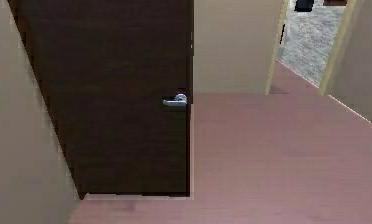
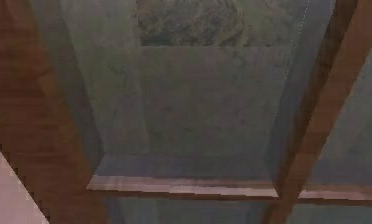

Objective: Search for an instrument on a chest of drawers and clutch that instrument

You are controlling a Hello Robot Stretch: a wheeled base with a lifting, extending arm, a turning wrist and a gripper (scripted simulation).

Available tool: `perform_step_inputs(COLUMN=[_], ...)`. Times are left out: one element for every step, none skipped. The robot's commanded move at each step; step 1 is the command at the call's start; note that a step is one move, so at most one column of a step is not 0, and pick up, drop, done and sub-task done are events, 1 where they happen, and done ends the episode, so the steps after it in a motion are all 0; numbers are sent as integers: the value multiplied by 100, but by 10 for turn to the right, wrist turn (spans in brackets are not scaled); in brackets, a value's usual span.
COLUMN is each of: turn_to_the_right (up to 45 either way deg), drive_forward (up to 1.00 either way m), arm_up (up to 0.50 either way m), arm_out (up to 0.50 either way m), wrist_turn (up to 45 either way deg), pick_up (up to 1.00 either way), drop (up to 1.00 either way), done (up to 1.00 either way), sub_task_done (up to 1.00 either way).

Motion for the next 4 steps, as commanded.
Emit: perform_step_inputs(turn_to_the_right=[0, 300, 0, 0], drive_forward=[20, 0, 100, 100], arm_up=[0, 0, 0, 0], arm_out=[0, 0, 0, 0], wrist_turn=[0, 0, 0, 0], pick_up=[0, 0, 0, 0], drop=[0, 0, 0, 0], done=[0, 0, 0, 0], sub_task_done=[0, 0, 0, 0])
